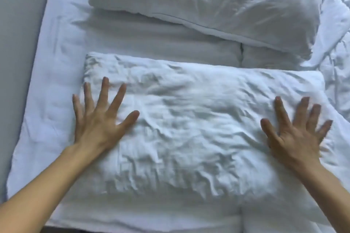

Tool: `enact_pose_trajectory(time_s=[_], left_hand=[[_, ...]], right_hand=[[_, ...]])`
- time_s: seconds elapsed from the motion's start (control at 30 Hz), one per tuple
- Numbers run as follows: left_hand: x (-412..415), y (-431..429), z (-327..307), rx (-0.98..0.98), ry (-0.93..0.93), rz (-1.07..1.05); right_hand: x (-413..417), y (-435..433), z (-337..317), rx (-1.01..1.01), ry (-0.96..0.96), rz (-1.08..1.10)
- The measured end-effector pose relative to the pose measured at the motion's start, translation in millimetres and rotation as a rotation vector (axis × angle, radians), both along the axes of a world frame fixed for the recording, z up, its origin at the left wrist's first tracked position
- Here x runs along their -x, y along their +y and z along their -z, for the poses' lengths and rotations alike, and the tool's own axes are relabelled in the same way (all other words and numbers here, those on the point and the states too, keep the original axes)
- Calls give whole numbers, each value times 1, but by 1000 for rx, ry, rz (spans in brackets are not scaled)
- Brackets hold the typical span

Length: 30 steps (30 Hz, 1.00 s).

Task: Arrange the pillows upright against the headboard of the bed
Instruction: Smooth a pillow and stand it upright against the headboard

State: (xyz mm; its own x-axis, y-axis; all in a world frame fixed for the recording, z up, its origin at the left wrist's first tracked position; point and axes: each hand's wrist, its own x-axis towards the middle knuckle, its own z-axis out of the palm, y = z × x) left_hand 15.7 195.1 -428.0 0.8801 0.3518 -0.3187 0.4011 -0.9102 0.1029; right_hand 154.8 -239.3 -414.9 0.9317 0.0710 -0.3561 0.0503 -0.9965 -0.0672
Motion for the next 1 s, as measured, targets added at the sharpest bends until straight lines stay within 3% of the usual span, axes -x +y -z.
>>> enact_pose_trajectory(time_s=[0.17, 0.33, 0.57, 0.77, 0.9, 1.0], left_hand=[[104, -28, 30, 41, 28, 44], [100, -37, 89, 4, -11, 19], [140, -36, 73, -49, -163, 1], [156, -45, 81, -55, -38, -83], [145, -57, 46, -24, -128, -187], [112, -102, 13, -6, -270, -89]], right_hand=[[97, -48, 29, -13, 91, 74], [106, -31, 81, -70, 13, 95], [131, -73, 60, -37, -65, 63], [160, -108, 74, 0, 62, 173], [153, -73, 37, -160, -143, 220], [151, 11, 13, -312, -312, 29]])
